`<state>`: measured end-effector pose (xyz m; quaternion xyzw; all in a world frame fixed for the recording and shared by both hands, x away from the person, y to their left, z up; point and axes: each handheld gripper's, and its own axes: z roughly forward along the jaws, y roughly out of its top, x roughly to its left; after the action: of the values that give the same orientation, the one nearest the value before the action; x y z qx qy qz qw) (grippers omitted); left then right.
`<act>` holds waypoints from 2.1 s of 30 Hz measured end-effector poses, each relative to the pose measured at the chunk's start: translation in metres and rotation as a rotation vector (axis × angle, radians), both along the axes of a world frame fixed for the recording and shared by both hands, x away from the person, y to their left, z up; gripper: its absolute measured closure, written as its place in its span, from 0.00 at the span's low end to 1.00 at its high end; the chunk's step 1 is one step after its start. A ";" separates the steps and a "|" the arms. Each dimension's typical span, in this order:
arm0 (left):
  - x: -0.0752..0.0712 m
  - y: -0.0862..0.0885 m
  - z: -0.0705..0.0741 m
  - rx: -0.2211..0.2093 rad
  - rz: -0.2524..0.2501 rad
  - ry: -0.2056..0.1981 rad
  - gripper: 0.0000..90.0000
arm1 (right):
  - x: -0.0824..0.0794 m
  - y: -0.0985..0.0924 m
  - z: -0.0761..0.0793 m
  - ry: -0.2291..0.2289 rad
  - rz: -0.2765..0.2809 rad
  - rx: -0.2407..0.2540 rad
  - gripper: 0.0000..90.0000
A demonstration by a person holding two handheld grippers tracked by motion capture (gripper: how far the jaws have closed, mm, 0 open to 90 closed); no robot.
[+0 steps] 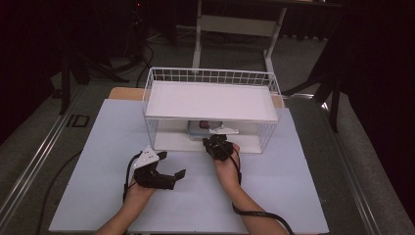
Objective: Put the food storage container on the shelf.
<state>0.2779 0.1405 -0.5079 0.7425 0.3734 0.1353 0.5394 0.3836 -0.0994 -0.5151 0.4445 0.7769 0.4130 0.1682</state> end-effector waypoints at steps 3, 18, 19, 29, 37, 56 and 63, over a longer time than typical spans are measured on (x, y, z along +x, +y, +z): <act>0.000 0.000 0.000 0.002 0.001 -0.001 0.01 | 0.003 -0.003 0.000 -0.008 -0.011 0.006 0.99; 0.000 -0.002 0.000 -0.004 -0.005 0.000 0.02 | -0.009 -0.015 0.005 -0.020 -0.013 0.028 0.96; 0.000 -0.001 0.001 -0.005 -0.003 -0.001 0.02 | -0.013 -0.018 0.007 -0.022 -0.005 0.037 0.95; -0.003 -0.007 0.006 -0.023 -0.048 -0.025 0.02 | -0.053 -0.045 0.025 -0.084 0.075 0.085 0.52; -0.005 -0.014 0.015 -0.001 -0.088 -0.054 0.01 | -0.068 -0.070 0.034 -0.098 0.136 0.149 0.15; -0.022 0.015 0.021 0.030 -0.092 -0.036 0.02 | -0.101 -0.134 0.037 -0.125 0.167 0.136 0.20; -0.034 0.031 0.017 0.032 -0.085 -0.019 0.02 | -0.117 -0.155 0.035 -0.118 0.150 0.129 0.19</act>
<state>0.2442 0.1713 -0.4909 0.7650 0.3341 0.1253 0.5362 0.2667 -0.2541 -0.4804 0.3700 0.7686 0.4988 0.1535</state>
